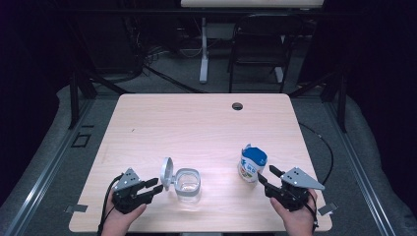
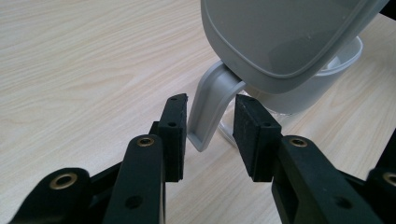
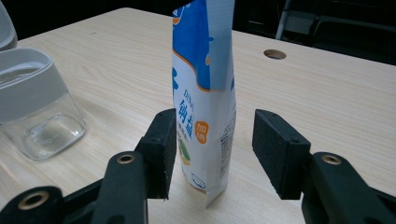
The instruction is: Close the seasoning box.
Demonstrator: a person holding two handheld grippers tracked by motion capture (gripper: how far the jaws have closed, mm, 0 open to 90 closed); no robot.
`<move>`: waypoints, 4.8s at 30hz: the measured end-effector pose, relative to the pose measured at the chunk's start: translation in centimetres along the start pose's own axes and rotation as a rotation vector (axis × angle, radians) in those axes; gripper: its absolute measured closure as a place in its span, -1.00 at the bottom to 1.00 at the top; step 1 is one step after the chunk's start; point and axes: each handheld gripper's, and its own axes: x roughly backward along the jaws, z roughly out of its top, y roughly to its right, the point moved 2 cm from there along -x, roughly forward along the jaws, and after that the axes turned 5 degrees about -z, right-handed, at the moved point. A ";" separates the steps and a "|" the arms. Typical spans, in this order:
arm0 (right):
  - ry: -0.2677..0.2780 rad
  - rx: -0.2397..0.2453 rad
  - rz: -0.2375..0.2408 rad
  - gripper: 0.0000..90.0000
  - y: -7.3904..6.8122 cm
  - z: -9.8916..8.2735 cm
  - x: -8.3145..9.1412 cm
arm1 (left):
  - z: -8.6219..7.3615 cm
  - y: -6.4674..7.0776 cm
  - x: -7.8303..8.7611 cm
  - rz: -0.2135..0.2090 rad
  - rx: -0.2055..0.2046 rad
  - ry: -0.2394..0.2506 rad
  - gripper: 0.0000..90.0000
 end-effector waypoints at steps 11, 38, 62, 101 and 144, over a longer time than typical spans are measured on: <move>-0.033 -0.015 0.010 0.05 0.0 -1.4 -2.4 | -0.3 -0.3 0.3 0.008 0.004 -0.007 0.45; -0.056 -0.006 0.011 -0.08 -0.8 -3.3 -6.4 | -0.6 -1.0 0.9 0.021 0.014 0.006 0.45; -0.092 0.008 -0.022 -0.12 -1.3 -4.0 -8.3 | -0.6 -1.5 1.2 0.029 0.021 0.017 0.45; -0.085 -0.019 -0.014 -0.04 -1.1 -4.9 -9.4 | -0.8 -1.8 1.8 0.040 0.036 0.026 0.45; -0.085 0.133 0.042 0.01 -2.6 -2.6 -8.7 | -1.8 -1.9 2.4 0.046 0.055 0.034 0.44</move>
